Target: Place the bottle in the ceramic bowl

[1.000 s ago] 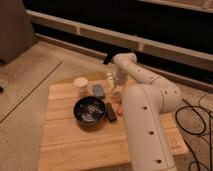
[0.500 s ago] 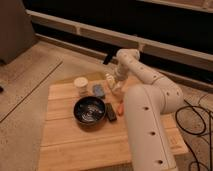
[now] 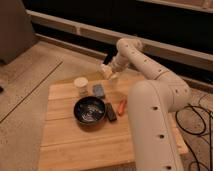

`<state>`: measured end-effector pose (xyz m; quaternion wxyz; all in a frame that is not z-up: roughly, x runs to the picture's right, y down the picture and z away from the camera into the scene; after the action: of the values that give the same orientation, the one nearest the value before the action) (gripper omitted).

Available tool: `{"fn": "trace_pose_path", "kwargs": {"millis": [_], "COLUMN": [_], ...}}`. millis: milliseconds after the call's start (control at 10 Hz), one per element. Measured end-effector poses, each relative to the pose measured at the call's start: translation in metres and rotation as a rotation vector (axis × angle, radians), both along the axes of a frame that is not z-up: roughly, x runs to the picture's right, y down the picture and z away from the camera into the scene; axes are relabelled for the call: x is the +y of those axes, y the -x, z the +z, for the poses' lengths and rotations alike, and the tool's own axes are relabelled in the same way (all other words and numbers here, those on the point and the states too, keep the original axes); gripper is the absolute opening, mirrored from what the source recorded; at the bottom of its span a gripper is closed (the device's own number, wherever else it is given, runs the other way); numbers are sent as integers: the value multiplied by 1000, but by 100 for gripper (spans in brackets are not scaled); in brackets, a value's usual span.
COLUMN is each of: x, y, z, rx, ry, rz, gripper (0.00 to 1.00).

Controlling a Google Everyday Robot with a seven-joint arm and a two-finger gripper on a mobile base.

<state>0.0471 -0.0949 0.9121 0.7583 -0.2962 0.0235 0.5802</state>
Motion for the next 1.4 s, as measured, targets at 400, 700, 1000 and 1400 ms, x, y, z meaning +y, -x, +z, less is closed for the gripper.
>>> {"fn": "trace_pose_path", "kwargs": {"millis": [400,700,1000,1400], "x": [1,21,44,81], "y": [30,61,107,147], "z": [-63,-99,-127,-151], "rx": [-19,-38,-104,-189], "ry": [-46,-60,-59,-40], "rz": [-71,-154,-204,-322], "gripper": [0,0,0,0]}}
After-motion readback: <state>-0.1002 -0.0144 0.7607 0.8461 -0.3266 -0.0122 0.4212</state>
